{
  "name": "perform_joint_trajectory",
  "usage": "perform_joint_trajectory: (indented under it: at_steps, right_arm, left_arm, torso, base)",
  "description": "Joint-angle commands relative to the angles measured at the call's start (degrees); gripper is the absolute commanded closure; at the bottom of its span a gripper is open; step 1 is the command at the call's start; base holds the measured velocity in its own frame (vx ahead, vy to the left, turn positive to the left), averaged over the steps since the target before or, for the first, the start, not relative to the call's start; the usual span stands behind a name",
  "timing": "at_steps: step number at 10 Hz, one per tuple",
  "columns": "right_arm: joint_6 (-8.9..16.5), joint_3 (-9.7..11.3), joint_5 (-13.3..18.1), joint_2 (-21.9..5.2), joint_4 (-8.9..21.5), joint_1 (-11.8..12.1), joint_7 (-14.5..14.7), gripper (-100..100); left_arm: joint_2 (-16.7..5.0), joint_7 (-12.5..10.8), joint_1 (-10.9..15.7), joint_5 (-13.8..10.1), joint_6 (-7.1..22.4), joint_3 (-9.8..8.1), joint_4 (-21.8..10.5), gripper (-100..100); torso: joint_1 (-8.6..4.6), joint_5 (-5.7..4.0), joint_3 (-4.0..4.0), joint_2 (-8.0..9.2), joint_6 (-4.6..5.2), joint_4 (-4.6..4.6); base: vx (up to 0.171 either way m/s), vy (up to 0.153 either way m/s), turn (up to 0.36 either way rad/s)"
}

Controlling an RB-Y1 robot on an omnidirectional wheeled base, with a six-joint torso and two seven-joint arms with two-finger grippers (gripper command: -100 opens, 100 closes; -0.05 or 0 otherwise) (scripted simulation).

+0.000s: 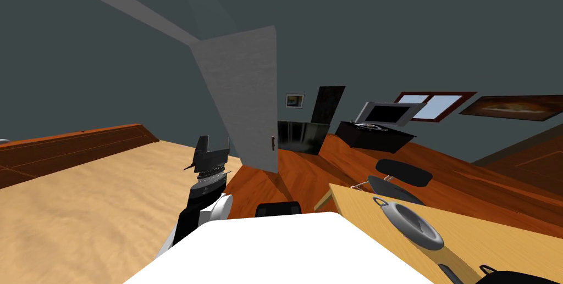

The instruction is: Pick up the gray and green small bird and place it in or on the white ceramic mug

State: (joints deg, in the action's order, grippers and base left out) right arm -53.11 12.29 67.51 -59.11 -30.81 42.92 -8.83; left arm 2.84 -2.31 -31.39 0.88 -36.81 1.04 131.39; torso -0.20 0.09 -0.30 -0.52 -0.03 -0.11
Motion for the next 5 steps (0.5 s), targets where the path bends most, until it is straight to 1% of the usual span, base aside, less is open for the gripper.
perform_joint_trajectory:
  at_steps: [1,2,4,5]
  right_arm:
    - [-2.09,-0.31,0.67,-1.40,-1.72,0.29,0.01,100]
    - [-2.09,-0.31,0.67,-1.40,-1.72,0.29,0.01,100]
    - [-4.46,-0.69,1.47,-2.69,-2.71,-0.23,0.58,100]
    - [-5.56,-0.86,1.86,-3.29,-3.21,-0.53,0.89,100]
  left_arm:
    - [0.00,0.00,0.00,0.00,0.00,0.00,0.00,0]
    - [0.00,0.00,-0.01,0.00,0.00,0.00,0.00,0]
    - [0.00,0.00,0.00,0.00,0.00,0.00,0.00,0]
    - [0.00,0.00,0.00,0.00,0.00,0.00,0.00,0]
  torso:
    - [0.00,0.00,0.00,0.00,0.00,0.00]
    - [-0.11,-0.04,-0.13,-0.24,-0.06,-0.04]
    - [-0.15,-0.04,-0.01,0.00,-0.08,-0.01]
    - [-0.21,-0.08,-0.02,-0.03,-0.06,-0.01]
  base:
    - [0.212,-0.063,-0.086]
    - [0.154,-0.049,-0.011]
    - [0.117,-0.069,-0.063]
    - [0.169,-0.101,-0.110]
